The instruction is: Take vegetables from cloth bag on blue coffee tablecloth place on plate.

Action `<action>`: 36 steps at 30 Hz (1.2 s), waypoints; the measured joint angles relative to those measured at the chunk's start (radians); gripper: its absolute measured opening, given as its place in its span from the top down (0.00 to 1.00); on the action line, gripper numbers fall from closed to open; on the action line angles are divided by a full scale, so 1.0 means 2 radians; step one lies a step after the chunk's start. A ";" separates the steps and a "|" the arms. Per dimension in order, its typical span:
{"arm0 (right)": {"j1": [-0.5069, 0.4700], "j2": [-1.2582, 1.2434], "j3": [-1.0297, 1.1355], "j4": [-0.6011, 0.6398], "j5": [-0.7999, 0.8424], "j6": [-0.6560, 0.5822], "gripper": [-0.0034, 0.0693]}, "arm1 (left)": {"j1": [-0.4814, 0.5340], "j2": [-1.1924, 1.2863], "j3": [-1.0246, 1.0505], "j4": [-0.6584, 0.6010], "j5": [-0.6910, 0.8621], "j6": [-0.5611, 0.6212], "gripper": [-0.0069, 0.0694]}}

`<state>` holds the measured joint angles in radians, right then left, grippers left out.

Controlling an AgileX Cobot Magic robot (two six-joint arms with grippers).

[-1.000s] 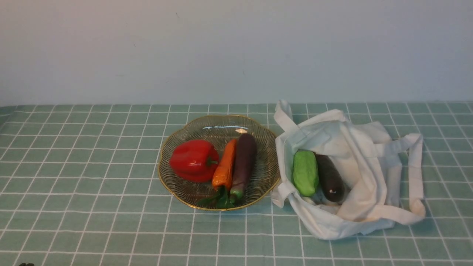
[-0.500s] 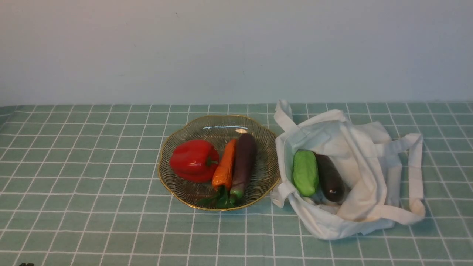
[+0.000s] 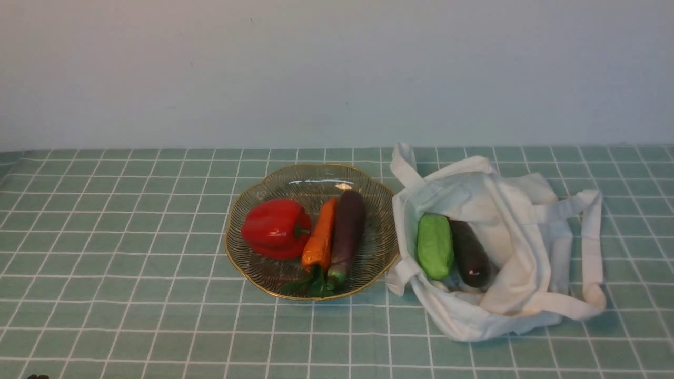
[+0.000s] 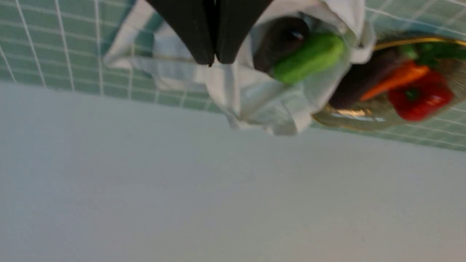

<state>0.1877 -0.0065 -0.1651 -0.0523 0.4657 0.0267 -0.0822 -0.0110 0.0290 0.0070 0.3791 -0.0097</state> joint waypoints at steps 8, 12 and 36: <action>-0.087 -0.002 0.072 0.000 0.009 0.000 0.97 | 0.000 0.000 0.000 0.000 0.000 0.000 0.91; -0.093 -0.002 0.079 0.000 0.005 0.000 0.97 | 0.000 0.000 0.000 0.000 0.000 0.000 0.91; -0.061 -0.002 0.091 0.000 -0.033 0.000 0.97 | 0.000 0.000 0.000 0.000 0.000 0.000 0.91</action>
